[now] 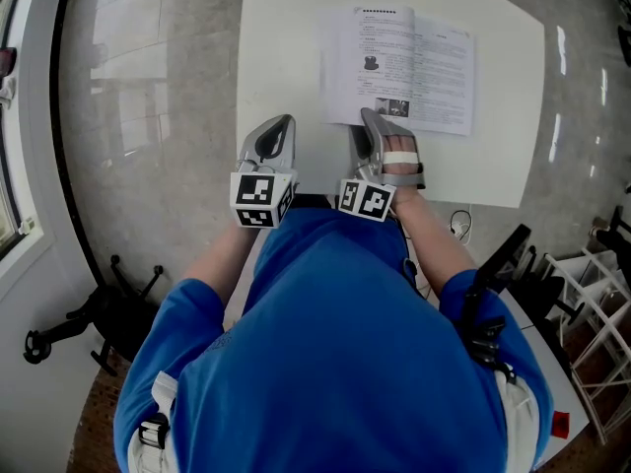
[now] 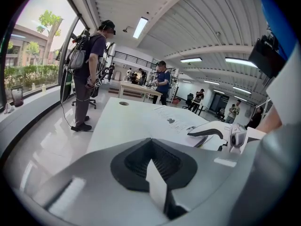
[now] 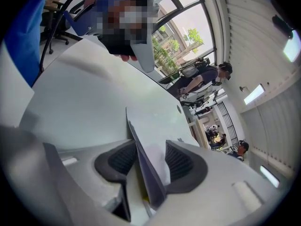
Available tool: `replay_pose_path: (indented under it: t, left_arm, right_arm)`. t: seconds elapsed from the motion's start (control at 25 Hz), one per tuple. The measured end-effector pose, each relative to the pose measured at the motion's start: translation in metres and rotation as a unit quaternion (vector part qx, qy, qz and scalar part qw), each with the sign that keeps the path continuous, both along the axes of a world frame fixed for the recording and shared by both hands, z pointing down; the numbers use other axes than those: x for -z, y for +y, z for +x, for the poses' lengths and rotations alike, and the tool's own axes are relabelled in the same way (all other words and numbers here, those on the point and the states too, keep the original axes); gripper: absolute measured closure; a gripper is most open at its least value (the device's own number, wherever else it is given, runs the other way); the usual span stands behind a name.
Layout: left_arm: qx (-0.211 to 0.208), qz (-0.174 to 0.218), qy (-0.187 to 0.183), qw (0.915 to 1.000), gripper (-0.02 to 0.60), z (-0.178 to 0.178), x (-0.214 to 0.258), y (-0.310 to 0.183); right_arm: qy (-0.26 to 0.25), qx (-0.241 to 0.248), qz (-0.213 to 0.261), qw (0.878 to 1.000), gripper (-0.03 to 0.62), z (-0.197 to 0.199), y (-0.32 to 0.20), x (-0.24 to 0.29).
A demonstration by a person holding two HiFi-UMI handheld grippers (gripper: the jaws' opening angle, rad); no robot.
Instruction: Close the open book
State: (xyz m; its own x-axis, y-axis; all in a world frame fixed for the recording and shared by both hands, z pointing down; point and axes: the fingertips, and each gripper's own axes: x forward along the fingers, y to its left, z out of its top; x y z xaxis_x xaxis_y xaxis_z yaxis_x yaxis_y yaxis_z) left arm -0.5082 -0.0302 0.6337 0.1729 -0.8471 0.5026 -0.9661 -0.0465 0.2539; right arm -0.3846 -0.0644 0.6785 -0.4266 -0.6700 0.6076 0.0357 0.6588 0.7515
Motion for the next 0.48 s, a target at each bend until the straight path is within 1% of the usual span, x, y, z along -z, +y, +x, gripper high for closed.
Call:
replay_pose_path:
  t: [0.08, 0.12, 0.32, 0.48]
  left_arm:
    - [0.000, 0.000, -0.001, 1.0000, 0.575, 0.000, 0.001, 0.000]
    - [-0.001, 0.000, -0.001, 1.0000, 0.575, 0.000, 0.002, 0.000]
    - [-0.010, 0.008, -0.007, 0.9999, 0.575, 0.002, 0.011, -0.004]
    - [-0.018, 0.014, -0.012, 0.9997, 0.575, 0.015, 0.019, -0.012]
  right_arm:
    - [-0.001, 0.001, -0.005, 1.000, 0.452, 0.000, 0.004, 0.001]
    - [-0.003, 0.000, -0.005, 1.000, 0.469, 0.000, 0.005, 0.002]
    - [-0.026, -0.007, 0.002, 1.000, 0.518, -0.001, 0.006, 0.018]
    - [-0.055, -0.021, 0.003, 0.998, 0.537, 0.011, -0.002, 0.037]
